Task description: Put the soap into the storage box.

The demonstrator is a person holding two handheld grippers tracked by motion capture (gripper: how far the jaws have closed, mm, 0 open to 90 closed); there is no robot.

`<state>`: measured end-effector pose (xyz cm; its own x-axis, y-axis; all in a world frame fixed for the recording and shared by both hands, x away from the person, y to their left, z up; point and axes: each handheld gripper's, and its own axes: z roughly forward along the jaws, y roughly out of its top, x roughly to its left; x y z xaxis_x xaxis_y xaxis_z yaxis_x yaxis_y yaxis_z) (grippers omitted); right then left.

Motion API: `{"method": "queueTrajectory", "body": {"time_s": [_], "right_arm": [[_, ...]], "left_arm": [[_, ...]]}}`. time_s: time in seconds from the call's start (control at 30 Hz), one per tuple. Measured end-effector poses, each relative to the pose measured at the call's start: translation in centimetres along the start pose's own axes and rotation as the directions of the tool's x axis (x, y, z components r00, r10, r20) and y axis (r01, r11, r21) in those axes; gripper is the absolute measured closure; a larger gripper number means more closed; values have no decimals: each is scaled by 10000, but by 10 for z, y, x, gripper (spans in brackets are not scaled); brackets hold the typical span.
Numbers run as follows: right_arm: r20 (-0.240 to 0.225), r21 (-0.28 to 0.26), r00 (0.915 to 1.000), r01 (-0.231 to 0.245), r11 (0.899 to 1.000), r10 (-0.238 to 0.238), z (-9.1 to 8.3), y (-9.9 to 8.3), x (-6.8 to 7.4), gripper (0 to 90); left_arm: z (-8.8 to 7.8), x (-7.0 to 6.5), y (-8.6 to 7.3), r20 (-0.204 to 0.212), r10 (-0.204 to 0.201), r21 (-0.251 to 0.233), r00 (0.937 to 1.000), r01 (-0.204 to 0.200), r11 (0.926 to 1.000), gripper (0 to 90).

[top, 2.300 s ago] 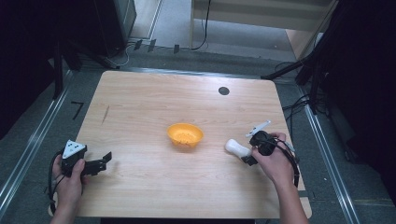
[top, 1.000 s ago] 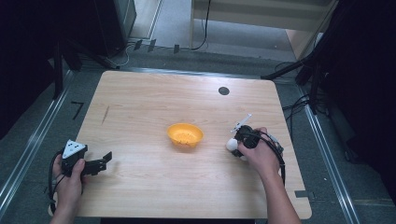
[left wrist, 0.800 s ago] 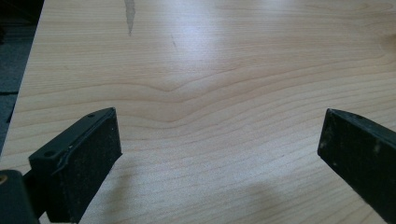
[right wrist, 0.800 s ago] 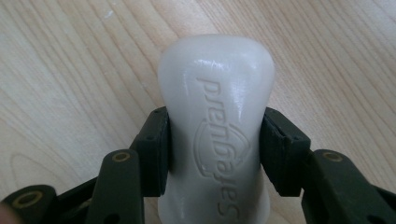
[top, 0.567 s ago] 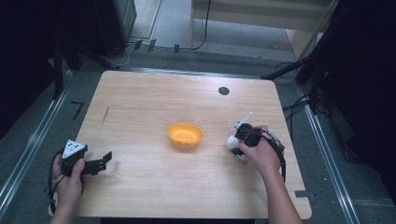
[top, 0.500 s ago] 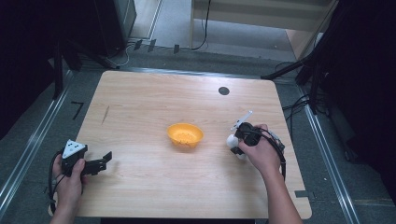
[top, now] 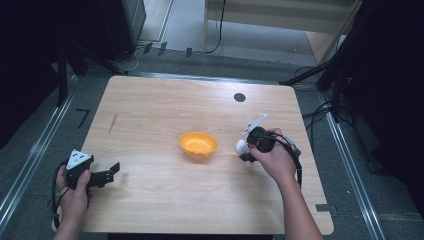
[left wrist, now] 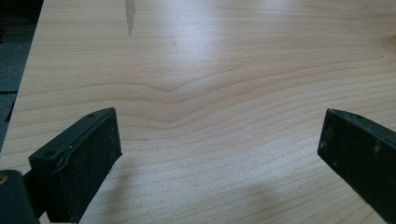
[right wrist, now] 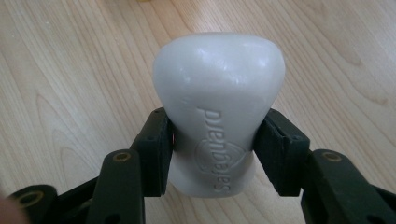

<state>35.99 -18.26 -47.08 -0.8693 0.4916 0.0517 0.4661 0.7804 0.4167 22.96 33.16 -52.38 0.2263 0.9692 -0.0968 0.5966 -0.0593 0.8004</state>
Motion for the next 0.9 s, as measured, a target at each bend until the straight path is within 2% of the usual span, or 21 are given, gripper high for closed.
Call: {"method": "queueTrajectory", "body": {"time_s": [0.43, 0.57, 0.73, 0.9], "right_arm": [[-70, -231, 9973, 725, 9971, -727, -6, 26, 6, 506], [-109, -205, 9928, 1188, 9927, -1190, -7, 37, 8, 506], [-90, -246, 9900, 1405, 9898, -1408, -7, 46, 10, 507], [-282, -393, 9867, 1592, 9865, -1603, -7, 56, 11, 506]], "left_arm": [[0, 0, 0, -5, -10, -6, 10000, 10, 10000, 0], [0, 0, 0, 4, -12, 2, 10000, 12, 10000, 0], [0, 0, 0, 0, -1, 1, 10000, 1, 10000, 0], [0, 0, 0, -11, 3, 4, 10000, -3, 10000, 0]]}}
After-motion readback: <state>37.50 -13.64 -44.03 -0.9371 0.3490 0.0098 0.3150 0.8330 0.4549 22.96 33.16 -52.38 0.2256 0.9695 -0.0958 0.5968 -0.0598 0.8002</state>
